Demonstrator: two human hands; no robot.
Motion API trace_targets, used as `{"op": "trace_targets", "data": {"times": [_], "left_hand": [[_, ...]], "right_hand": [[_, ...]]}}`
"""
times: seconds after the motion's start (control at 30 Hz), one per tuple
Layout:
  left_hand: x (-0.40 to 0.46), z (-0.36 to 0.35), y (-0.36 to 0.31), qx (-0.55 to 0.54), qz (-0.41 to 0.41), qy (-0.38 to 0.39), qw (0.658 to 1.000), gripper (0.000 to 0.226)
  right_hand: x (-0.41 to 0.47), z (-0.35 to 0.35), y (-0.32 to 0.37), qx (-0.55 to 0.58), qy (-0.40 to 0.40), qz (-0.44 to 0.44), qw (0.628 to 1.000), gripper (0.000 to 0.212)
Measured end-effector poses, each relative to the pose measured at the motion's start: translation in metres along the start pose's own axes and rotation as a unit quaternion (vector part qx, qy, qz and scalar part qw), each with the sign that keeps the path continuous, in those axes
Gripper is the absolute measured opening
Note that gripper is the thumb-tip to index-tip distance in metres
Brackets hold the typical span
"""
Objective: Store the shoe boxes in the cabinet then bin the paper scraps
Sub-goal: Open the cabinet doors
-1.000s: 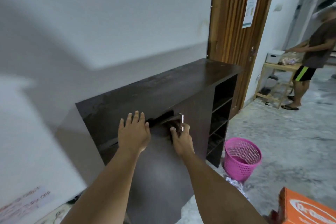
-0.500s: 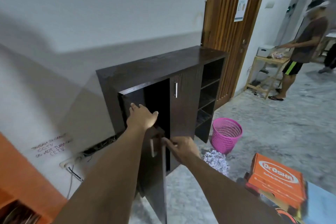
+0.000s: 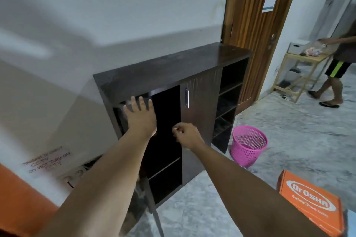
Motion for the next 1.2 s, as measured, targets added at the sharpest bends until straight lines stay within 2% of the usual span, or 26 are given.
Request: {"op": "trace_targets", "data": {"times": [0.1,0.17,0.3,0.37,0.57,0.7,0.83,0.93,1.07,1.13,1.2], "left_hand": [[0.077,0.013,-0.034,-0.017,-0.063,-0.078,0.995,0.069],[0.126,0.013,-0.061,-0.034,-0.093,-0.093,0.991,0.064],[0.185,0.005,-0.100,-0.082,-0.108,-0.110,0.985,0.058],[0.190,0.004,-0.103,-0.084,-0.092,-0.134,0.983,0.058],[0.190,0.009,-0.101,-0.089,-0.076,-0.130,0.985,0.058],[0.190,0.006,-0.102,-0.081,-0.080,-0.088,0.990,0.060],[0.189,0.011,-0.109,-0.063,-0.057,-0.065,0.994,0.068],[0.190,0.012,-0.119,-0.048,-0.046,-0.069,0.995,0.071],[0.189,0.006,-0.155,-0.016,-0.101,-0.095,0.990,0.072],[0.188,-0.002,-0.180,-0.006,-0.126,-0.100,0.987,0.072],[0.191,-0.010,-0.194,-0.004,-0.109,-0.099,0.989,0.079]], "right_hand": [[0.086,0.035,-0.029,0.022,-0.045,-0.069,0.996,0.045],[0.141,0.048,-0.049,0.040,-0.073,-0.105,0.991,0.057],[0.213,0.031,-0.065,0.042,-0.050,-0.089,0.994,0.074],[0.224,0.028,-0.070,0.031,-0.049,-0.078,0.995,0.071],[0.195,0.067,-0.084,-0.047,-0.043,-0.053,0.997,0.041],[0.143,0.105,-0.115,-0.149,-0.015,-0.045,0.988,0.048],[0.098,0.150,-0.155,-0.189,-0.046,-0.040,0.980,0.058],[0.070,0.180,-0.211,-0.155,-0.100,-0.094,0.978,0.061],[0.042,0.217,-0.272,-0.075,-0.234,-0.208,0.947,0.038],[0.040,0.225,-0.293,-0.026,-0.272,-0.274,0.922,0.050],[0.047,0.230,-0.308,0.008,-0.287,-0.311,0.906,0.078]]}}
Point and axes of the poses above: each hand's wrist, its own x-axis towards the middle knuckle, its own z-axis out of the back of the hand, y = z × x, the point moved 10 cm from there along x, towards the middle knuckle, and after that the axes turned 11 degrees about -x, right-handed, at the moved point
